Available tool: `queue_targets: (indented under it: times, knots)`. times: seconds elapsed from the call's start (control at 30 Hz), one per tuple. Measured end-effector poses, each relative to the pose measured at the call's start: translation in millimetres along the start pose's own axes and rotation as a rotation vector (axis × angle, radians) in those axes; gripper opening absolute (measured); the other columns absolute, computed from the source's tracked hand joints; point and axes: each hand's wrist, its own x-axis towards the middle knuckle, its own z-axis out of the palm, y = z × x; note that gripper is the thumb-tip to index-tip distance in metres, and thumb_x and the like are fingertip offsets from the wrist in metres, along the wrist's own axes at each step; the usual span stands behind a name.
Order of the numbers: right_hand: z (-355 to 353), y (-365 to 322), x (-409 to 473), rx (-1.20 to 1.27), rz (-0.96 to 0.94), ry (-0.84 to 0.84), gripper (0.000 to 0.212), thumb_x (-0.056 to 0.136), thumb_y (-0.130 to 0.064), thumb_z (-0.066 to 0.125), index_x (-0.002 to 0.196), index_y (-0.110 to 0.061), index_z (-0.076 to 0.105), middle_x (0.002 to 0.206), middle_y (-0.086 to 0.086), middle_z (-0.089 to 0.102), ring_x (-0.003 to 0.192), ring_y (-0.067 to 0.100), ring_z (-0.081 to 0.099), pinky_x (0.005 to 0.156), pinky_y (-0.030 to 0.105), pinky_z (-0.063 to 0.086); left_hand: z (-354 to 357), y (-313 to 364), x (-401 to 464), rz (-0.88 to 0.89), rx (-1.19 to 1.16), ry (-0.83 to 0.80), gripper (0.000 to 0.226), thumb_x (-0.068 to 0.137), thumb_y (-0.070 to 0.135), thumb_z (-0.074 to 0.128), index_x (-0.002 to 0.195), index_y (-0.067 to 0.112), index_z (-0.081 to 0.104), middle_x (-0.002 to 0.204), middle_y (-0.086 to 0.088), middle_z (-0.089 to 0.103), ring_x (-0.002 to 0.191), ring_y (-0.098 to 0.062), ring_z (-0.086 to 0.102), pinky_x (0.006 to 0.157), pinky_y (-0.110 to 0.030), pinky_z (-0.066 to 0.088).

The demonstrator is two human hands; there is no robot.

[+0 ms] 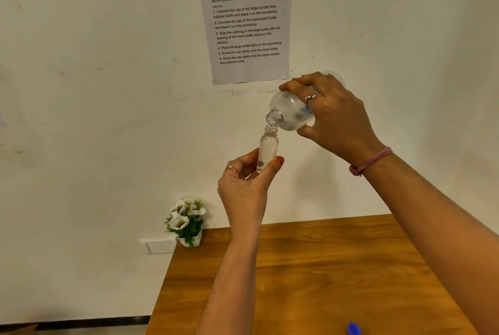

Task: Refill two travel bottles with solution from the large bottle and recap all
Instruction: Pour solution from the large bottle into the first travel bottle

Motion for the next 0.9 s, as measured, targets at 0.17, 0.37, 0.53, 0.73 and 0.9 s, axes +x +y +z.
queue_targets:
  times: [0.17,0.37,0.53,0.73,0.9]
  knots:
    - [-0.1,0.1,0.1,-0.006,0.0,0.001,0.065,0.063,-0.016,0.083,0.123,-0.015,0.058,0.115,0.011,0.061,0.103,0.032,0.058,0.07,0.038,0.054,-0.4,-1.1,0.5,-0.007,-0.006,0.004,0.036,0.064,0.022,0.085,0.095,0.025,0.067,0.094,0.004,0.071,0.081,0.0,0.068,0.067,-0.011,0.053]
    - [0.0,0.4,0.4,-0.003,0.004,0.0,0.064,0.064,-0.017,0.083,0.123,-0.014,0.058,0.115,0.012,0.061,0.103,0.032,0.058,0.072,0.039,0.054,-0.5,-0.5,0.5,-0.007,-0.013,0.0,0.035,0.065,0.02,0.085,0.094,0.025,0.067,0.092,0.005,0.071,0.078,0.003,0.067,0.065,-0.008,0.051]
    - [0.2,-0.3,0.5,-0.007,0.0,0.006,0.064,0.063,-0.016,0.083,0.122,-0.014,0.059,0.114,0.012,0.061,0.102,0.032,0.059,0.071,0.039,0.054,-0.3,0.1,0.0,0.003,-0.007,-0.002,0.034,0.066,0.02,0.084,0.093,0.026,0.066,0.09,0.009,0.069,0.076,0.008,0.065,0.062,-0.006,0.049]
    - [0.5,-0.4,0.6,-0.017,0.001,0.002,0.065,0.062,-0.016,0.084,0.122,-0.013,0.059,0.114,0.013,0.061,0.102,0.033,0.059,0.071,0.04,0.054,-0.3,-0.7,0.4,0.005,-0.013,-0.001,0.034,0.065,0.021,0.085,0.094,0.025,0.066,0.091,0.007,0.07,0.077,0.006,0.065,0.063,-0.007,0.05]
    - [0.7,-1.1,0.6,-0.006,0.015,0.004,0.067,0.061,-0.016,0.085,0.122,-0.011,0.058,0.114,0.015,0.061,0.101,0.035,0.059,0.071,0.042,0.054,0.5,-0.9,0.7,-0.002,-0.018,-0.004,0.034,0.066,0.021,0.084,0.093,0.026,0.066,0.091,0.008,0.069,0.076,0.009,0.065,0.061,-0.005,0.049]
